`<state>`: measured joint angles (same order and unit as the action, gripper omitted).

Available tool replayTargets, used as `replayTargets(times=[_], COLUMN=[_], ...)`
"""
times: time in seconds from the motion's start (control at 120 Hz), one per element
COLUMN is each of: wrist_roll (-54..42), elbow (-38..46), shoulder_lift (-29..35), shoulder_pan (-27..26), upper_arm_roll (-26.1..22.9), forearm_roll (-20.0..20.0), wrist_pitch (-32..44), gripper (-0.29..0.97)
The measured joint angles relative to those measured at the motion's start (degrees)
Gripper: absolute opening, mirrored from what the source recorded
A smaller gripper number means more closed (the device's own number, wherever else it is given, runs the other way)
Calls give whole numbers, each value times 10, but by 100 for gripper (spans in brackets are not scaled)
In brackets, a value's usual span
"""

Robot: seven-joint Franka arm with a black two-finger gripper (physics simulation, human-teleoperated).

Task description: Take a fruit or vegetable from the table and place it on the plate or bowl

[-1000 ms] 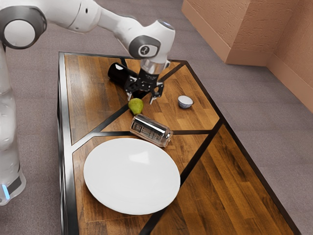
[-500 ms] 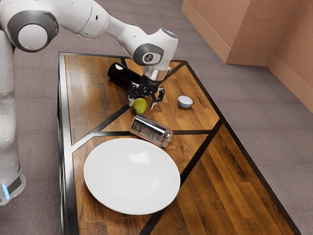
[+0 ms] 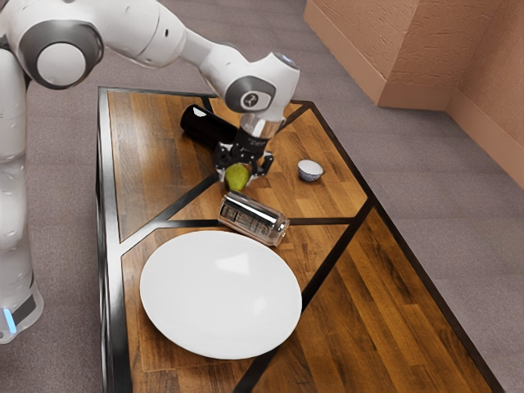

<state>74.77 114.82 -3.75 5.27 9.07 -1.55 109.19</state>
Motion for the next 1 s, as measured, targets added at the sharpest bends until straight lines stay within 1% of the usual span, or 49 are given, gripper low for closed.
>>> replayTargets(times=[0.075, 0.217, 0.283, 0.358, 0.417, 0.475, 0.55, 0.583, 0.625, 0.692, 0.725, 0.75, 0.8, 0.833, 0.867, 0.9, 0.942, 1.0], wrist_roll=[-1, -2, -2, -2, -2, -3, -3, -3, -3, -1, 0, 1, 2, 3, 4, 4, 5, 6], elbow=[-1, -3, -22, -64, -116, -174, -221, -230, -232, -218, -201, -178, -117, -96, -85, -78, -67, -54], shoulder_lift=[0, -1, 2, 5, 7, 9, 13, 25, 41, 70, 92, 117, 178, 200, 213, 219, 223, 221], shoulder_pan=[1, 2, 3, 4, 1, -5, -3, 8, 34, 81, 91, 77, 25, 10, 1, -3, -6, -6], upper_arm_roll=[2, 3, 1, -6, -11, -13, -25, -42, -76, -140, -174, -196, -242, -283, -323, -349, -369, -385], forearm_roll=[-1, -2, -3, -3, -3, -3, -2, 1, 3, 7, 11, 17, 33, 46, 59, 71, 82, 93], wrist_pitch=[-4, -11, -20, -38, -61, -94, -139, -160, -183, -213, -223, -227, -227, -224, -221, -219, -216, -208], gripper=[37, 37, 36, 36, 36, 37, 36, 36, 37, 36, 36, 35, 34, 34, 35, 35, 35, 33])
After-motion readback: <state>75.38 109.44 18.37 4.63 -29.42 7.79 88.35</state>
